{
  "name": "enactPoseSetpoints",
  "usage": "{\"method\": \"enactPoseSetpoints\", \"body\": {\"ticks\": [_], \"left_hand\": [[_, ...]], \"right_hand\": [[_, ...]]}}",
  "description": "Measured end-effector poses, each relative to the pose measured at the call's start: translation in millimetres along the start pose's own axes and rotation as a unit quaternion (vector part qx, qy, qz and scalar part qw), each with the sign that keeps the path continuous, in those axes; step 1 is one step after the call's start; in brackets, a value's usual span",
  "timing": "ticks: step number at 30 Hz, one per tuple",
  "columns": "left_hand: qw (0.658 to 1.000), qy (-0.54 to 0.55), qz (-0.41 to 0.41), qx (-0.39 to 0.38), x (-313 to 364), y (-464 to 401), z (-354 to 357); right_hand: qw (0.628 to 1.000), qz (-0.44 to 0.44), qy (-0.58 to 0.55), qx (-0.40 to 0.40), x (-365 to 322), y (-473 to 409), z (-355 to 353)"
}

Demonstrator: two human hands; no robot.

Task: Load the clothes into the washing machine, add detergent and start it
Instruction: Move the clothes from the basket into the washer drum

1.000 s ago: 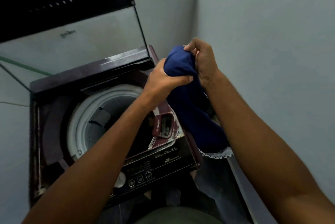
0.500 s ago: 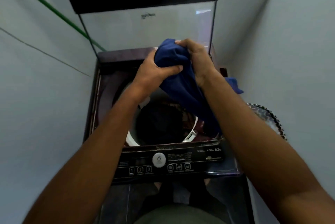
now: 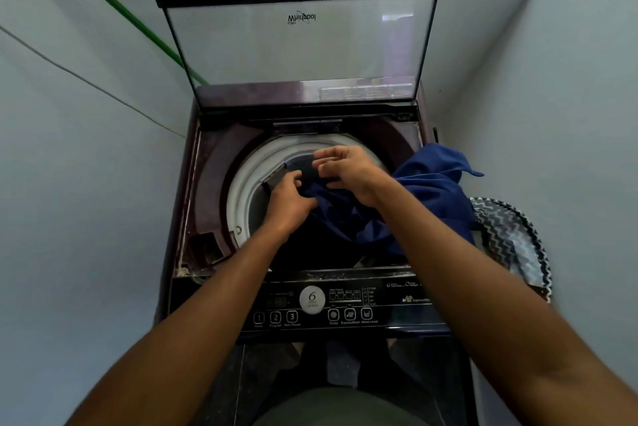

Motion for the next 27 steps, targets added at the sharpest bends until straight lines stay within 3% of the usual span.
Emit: {"method": "enactPoseSetpoints", "body": {"ticks": [6, 11, 15, 18, 21, 24, 27], "left_hand": [[0.992, -0.048, 0.109, -0.045, 53.0, -1.7, 32.0], [0.973, -0.052, 0.196, -0.107, 101.9, 7.0, 82.5], [0.951, -0.079, 0.26, -0.147, 135.4, 11.9, 123.7], [0.932, -0.107, 0.301, -0.173, 153.4, 14.7, 149.7], [0.922, -0.151, 0.292, -0.203, 158.1, 15.5, 172.7], [0.906, -0.218, 0.276, -0.237, 154.8, 14.6, 194.5], [0.885, -0.285, 0.265, -0.255, 150.3, 15.7, 207.9]], "right_hand": [[0.998, -0.038, -0.005, 0.041, -9.7, 14.7, -33.5], [0.961, -0.12, 0.096, 0.229, -21.2, 39.5, -109.8], [0.924, -0.057, 0.201, 0.321, 9.0, 53.4, -179.0], [0.935, 0.01, 0.227, 0.271, 43.3, 54.7, -207.7], [0.971, 0.028, 0.187, 0.146, 68.2, 62.6, -211.9], [0.975, 0.052, 0.204, 0.064, 85.5, 70.6, -213.6], [0.964, 0.062, 0.256, 0.038, 93.6, 73.7, -216.7]]}}
Point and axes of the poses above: each hand's wrist, its own y-axis away from the middle knuckle, its own z-axis out of the palm, x = y × z, the point moved 10 cm from there along -y, towards the middle knuckle, and after that the axes turned 10 degrees about z, right-handed, at the moved point
